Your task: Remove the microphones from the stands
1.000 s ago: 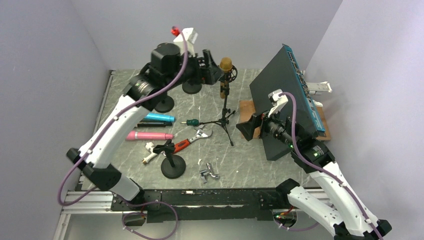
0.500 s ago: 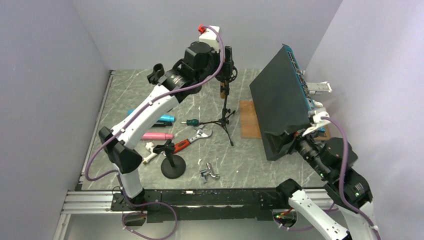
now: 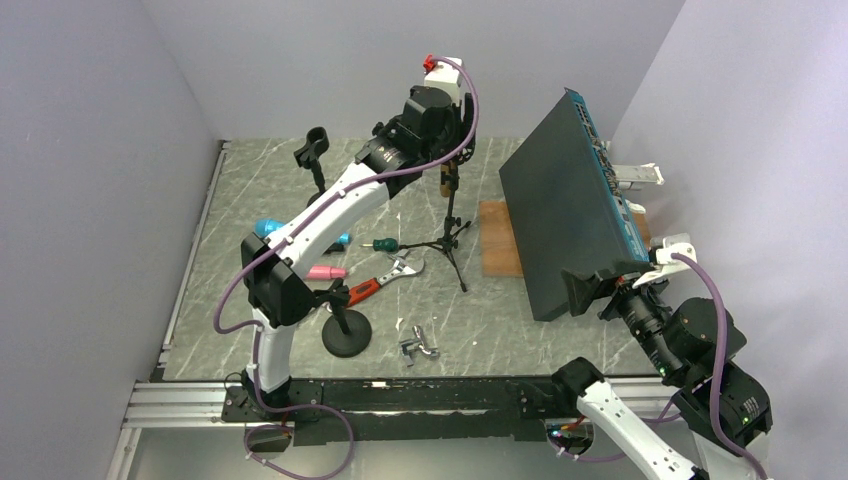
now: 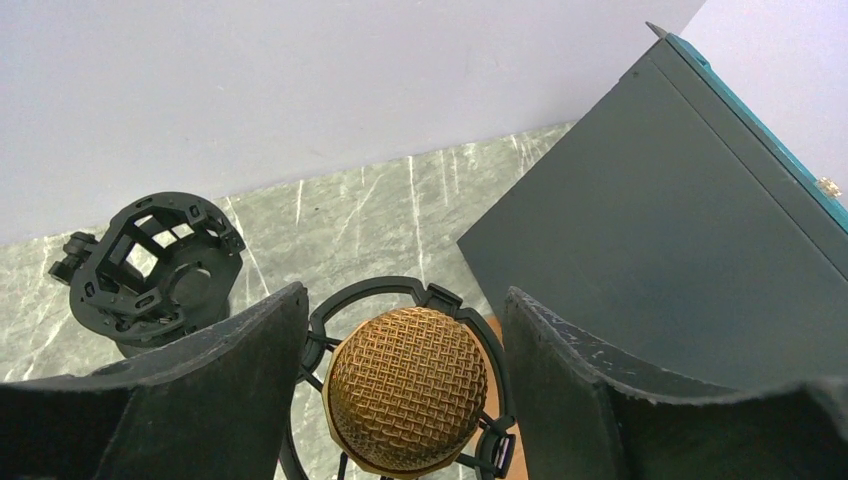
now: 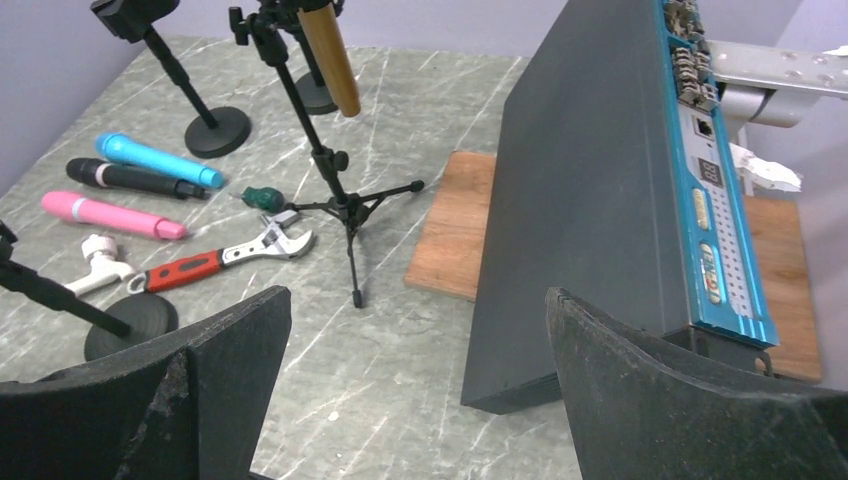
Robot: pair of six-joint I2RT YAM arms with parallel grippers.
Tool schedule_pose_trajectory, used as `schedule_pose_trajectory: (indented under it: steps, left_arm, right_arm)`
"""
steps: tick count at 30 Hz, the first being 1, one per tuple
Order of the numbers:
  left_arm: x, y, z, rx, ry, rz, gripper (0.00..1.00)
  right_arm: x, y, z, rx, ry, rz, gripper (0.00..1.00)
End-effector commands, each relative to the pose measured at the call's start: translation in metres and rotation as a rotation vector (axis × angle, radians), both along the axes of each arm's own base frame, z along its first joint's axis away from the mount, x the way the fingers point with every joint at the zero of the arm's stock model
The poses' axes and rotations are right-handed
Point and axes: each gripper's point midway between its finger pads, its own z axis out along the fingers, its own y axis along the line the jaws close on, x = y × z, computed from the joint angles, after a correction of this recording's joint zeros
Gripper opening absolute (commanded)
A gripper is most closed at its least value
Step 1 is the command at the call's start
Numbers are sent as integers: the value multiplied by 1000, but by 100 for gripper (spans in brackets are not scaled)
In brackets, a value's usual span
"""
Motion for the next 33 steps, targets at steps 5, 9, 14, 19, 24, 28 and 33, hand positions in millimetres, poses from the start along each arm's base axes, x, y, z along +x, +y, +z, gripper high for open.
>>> schedule_pose_trajectory:
  steps: [5, 9, 14, 19, 24, 28, 33]
  left_arm:
    - [-1, 0, 18, -38, -33, 18, 68]
    - [-1, 0, 10, -28, -18, 19, 66]
    - [1, 1, 17, -24, -41, 19, 60]
    - [-2, -2, 23, -30, -47, -6, 38]
    - [-5, -1, 45, -55, -90, -19, 7]
    - [-7, 4, 77, -71, -153, -16, 0]
    - [-12, 18, 112, -87, -209, 20, 0]
  right_arm:
    - [4, -13, 8, -38, -40, -58, 100]
    - [7, -13, 10, -41, -48, -66, 100]
    - [8, -11, 11, -37, -45, -61, 100]
    - [7, -11, 14, -36, -52, -61, 100]
    - [6, -13, 17, -36, -58, -64, 100]
    - [5, -13, 18, -24, -62, -66, 100]
    - [4, -12, 18, -9, -63, -60, 100]
